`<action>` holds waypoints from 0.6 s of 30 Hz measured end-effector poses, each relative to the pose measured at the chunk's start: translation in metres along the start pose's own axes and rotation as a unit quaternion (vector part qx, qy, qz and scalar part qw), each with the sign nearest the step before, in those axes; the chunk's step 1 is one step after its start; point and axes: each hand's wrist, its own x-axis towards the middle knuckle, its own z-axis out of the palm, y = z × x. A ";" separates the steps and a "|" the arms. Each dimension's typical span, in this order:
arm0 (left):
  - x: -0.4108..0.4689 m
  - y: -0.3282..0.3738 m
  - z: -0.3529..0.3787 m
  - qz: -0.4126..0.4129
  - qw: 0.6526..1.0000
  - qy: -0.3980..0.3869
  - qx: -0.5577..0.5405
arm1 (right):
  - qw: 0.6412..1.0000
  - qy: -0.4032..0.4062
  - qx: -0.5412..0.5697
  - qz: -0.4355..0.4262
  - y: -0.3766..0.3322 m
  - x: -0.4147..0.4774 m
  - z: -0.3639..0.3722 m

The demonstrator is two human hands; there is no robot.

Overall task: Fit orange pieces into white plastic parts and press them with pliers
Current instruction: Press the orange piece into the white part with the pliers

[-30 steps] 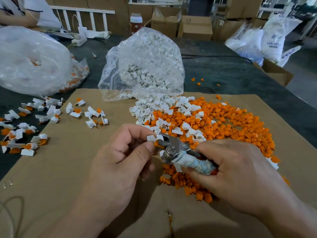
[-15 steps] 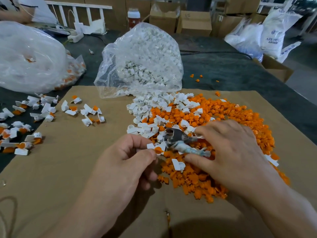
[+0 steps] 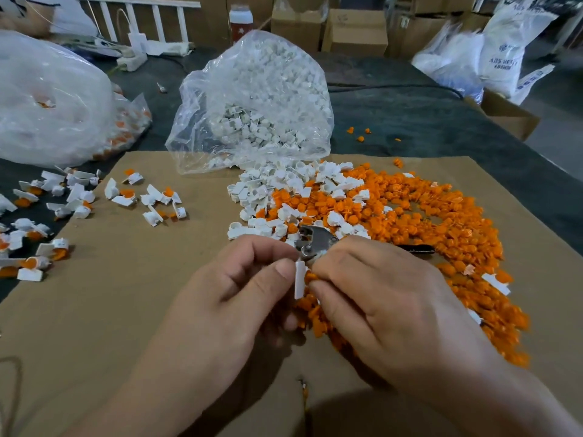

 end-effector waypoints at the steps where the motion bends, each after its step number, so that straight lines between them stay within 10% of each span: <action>1: 0.001 -0.001 -0.001 -0.022 0.999 -0.024 -0.042 | 1.000 -0.001 0.017 -0.001 -0.001 0.000 0.000; 10: -0.001 -0.005 -0.007 0.075 0.994 -0.080 -0.010 | 0.979 0.003 0.192 0.063 -0.012 -0.003 -0.001; 12: -0.003 -0.009 -0.006 0.158 0.983 -0.053 0.074 | 0.916 -0.034 0.369 0.157 -0.016 -0.002 -0.002; 16: -0.005 -0.013 -0.004 0.268 0.938 -0.009 0.222 | 0.674 -0.137 0.643 0.337 -0.016 0.003 -0.002; 18: -0.005 -0.008 -0.003 0.225 0.955 0.001 0.192 | 0.777 -0.118 0.542 0.297 -0.014 -0.001 -0.002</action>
